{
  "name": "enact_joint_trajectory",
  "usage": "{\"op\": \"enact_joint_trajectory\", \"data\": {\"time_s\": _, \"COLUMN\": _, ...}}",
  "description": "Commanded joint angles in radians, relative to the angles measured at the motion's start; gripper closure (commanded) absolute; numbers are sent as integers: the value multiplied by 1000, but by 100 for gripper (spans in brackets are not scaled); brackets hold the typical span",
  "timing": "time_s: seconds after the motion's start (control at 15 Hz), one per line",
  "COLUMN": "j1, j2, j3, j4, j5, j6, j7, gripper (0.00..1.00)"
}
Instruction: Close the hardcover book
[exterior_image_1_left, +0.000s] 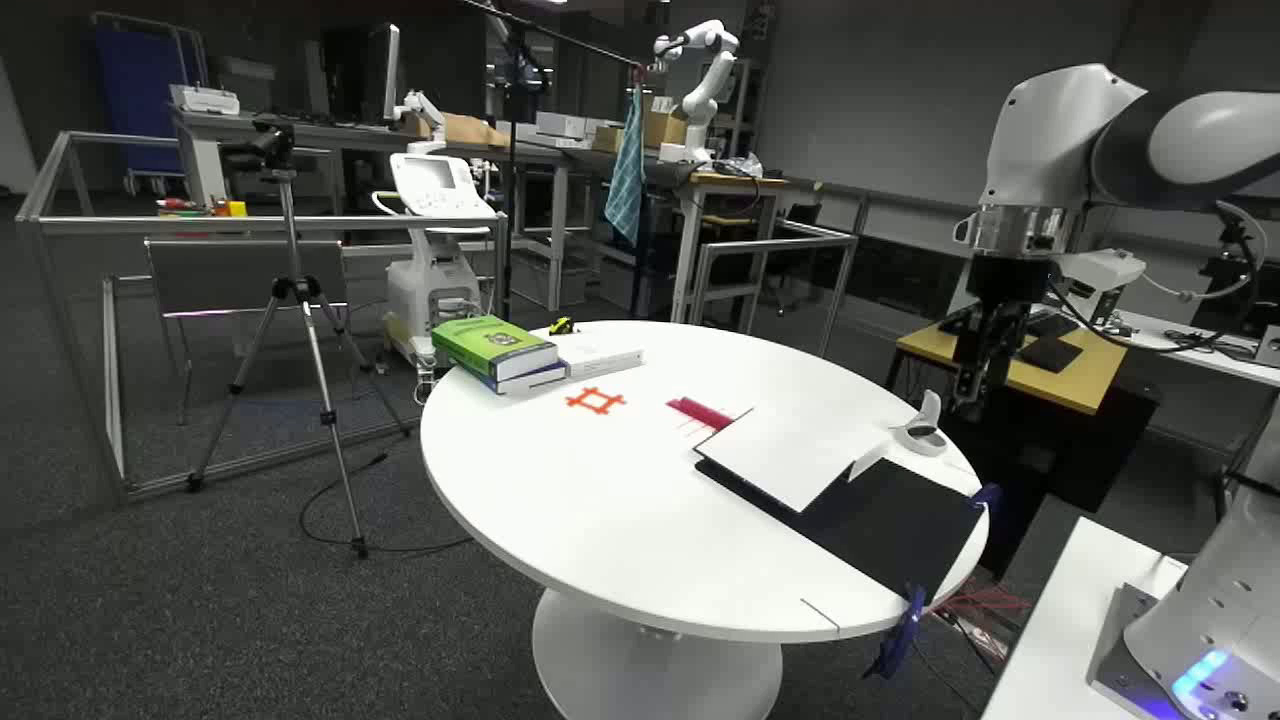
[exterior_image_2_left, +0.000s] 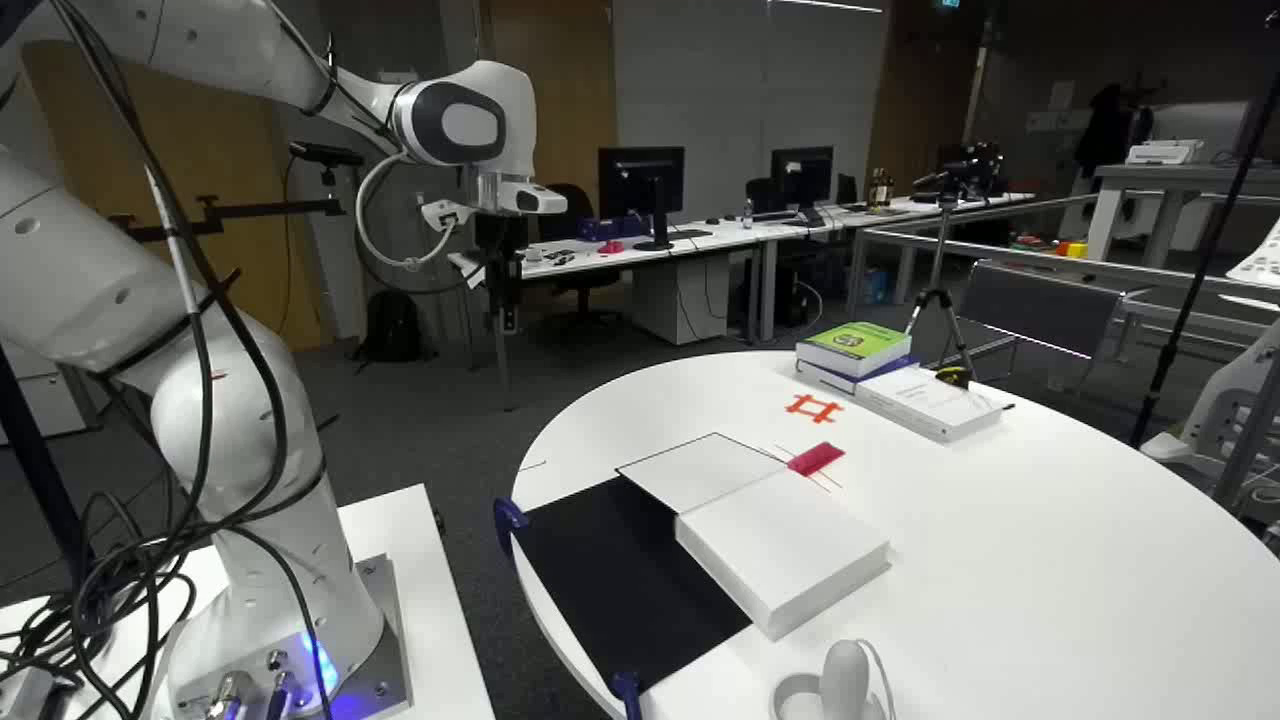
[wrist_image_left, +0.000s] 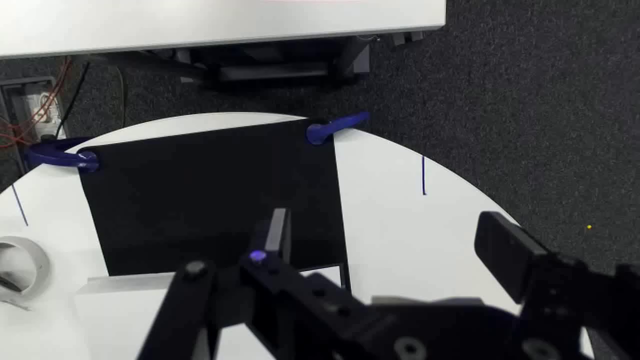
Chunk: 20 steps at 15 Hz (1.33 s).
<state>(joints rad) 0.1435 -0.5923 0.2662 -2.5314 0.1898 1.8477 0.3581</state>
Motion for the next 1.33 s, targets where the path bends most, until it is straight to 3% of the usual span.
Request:
{"op": "enact_joint_trajectory", "data": {"time_s": 0.0, "j1": 4, "j2": 1, "j3": -4, "j4": 1, "j5": -2, "j6": -1, "j7": 2, "gripper": 0}}
{"op": "enact_joint_trajectory", "data": {"time_s": 0.8, "j1": 14, "j2": -18, "j3": 4, "j4": -18, "j5": -4, "j6": 8, "j7": -4, "gripper": 0}}
{"op": "enact_joint_trajectory", "data": {"time_s": 1.0, "j1": 38, "j2": 7, "j3": 78, "j4": -34, "j5": -53, "j6": 101, "j7": 2, "gripper": 0}}
{"op": "enact_joint_trajectory", "data": {"time_s": 1.27, "j1": 46, "j2": 132, "j3": 201, "j4": 26, "j5": -229, "j6": 189, "j7": 34, "gripper": 0}}
